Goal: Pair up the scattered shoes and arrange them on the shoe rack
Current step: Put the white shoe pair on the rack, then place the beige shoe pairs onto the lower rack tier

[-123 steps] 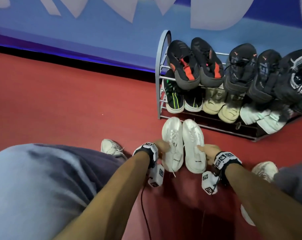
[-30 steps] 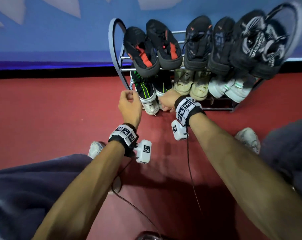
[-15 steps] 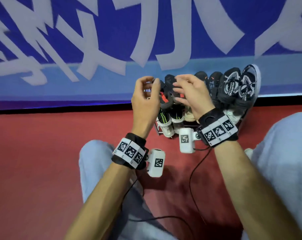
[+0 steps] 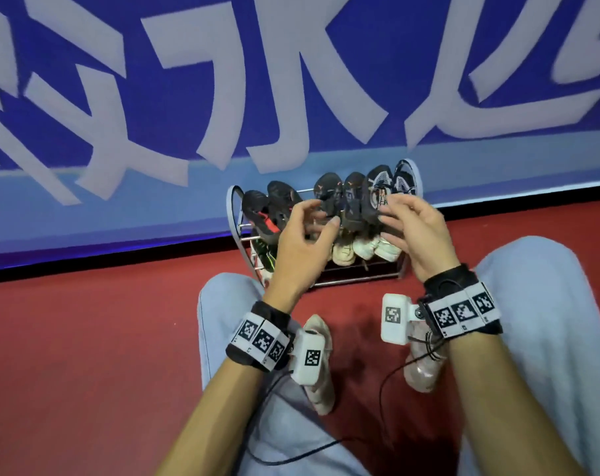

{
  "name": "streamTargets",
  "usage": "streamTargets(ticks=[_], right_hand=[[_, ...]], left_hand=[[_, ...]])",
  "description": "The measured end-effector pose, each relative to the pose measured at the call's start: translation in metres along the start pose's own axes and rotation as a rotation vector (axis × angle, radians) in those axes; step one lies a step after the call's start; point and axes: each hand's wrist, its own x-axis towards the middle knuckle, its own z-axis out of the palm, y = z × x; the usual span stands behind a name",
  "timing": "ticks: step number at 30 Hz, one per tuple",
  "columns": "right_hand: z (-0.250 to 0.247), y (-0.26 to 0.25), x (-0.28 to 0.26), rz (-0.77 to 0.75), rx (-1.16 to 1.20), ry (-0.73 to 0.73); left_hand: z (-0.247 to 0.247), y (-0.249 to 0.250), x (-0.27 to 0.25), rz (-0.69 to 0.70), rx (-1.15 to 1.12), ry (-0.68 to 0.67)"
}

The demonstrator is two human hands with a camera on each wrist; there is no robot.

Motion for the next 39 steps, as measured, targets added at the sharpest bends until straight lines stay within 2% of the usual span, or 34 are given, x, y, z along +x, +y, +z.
streamTargets(ticks=[5, 8, 10, 13, 17, 21, 24, 27, 28, 30, 32, 34, 36, 37, 38, 39], right_hand=[[-0.037, 0.02, 0.025, -0.006, -0.067, 0.291], [-0.066, 0.053, 0.041, -0.01, -0.208, 0.415], [-0.095, 0.082, 0.046, 0.038, -0.309, 0.469], [-0.145, 0.128, 0.047, 0.208, -0.48, 0.5], [-0.217, 0.187, 0.048, 0.472, -0.571, 0.561], [-0.281, 0.267, 0.029, 0.674, -0.617, 0.495], [-0.334, 0.321, 0.008, 0.772, -0.603, 0.512], [-0.403, 0.357, 0.001, 0.92, -0.837, 0.511], [-0.416, 0.36, 0.001, 0.933, -0.881, 0.526], [-0.435, 0.37, 0.004, 0.885, -1.113, 0.518], [-0.446, 0.381, 0.011, 0.865, -1.221, 0.398], [-0.45, 0.388, 0.025, 0.992, -1.038, 0.36], [-0.451, 0.396, 0.034, 1.117, -0.902, 0.404], [-0.445, 0.393, 0.037, 1.116, -0.986, 0.396], [-0.452, 0.399, 0.034, 0.982, -0.976, 0.442], [-0.461, 0.41, 0.026, 0.866, -1.102, 0.352]], left_hand=[[0.073, -0.041, 0.031, -0.127, 0.009, -0.149], [0.111, -0.073, 0.038, -0.216, 0.083, -0.225], [0.139, -0.091, 0.035, -0.281, 0.132, -0.279], [0.183, -0.107, 0.026, -0.342, 0.179, -0.347], [0.25, -0.139, 0.012, -0.406, 0.321, -0.456], [0.316, -0.201, -0.023, -0.595, 0.377, -0.547], [0.356, -0.25, -0.063, -0.704, 0.388, -0.663], [0.382, -0.289, -0.107, -0.745, 0.413, -0.822], [0.388, -0.3, -0.121, -0.751, 0.421, -0.861], [0.396, -0.316, -0.141, -0.78, 0.411, -0.911], [0.401, -0.324, -0.152, -0.814, 0.402, -0.932], [0.403, -0.331, -0.154, -0.845, 0.394, -0.948], [0.404, -0.337, -0.149, -0.892, 0.375, -0.934], [0.405, -0.342, -0.147, -0.906, 0.356, -0.909], [0.404, -0.344, -0.145, -0.925, 0.339, -0.88], [0.403, -0.35, -0.145, -0.942, 0.321, -0.855]])
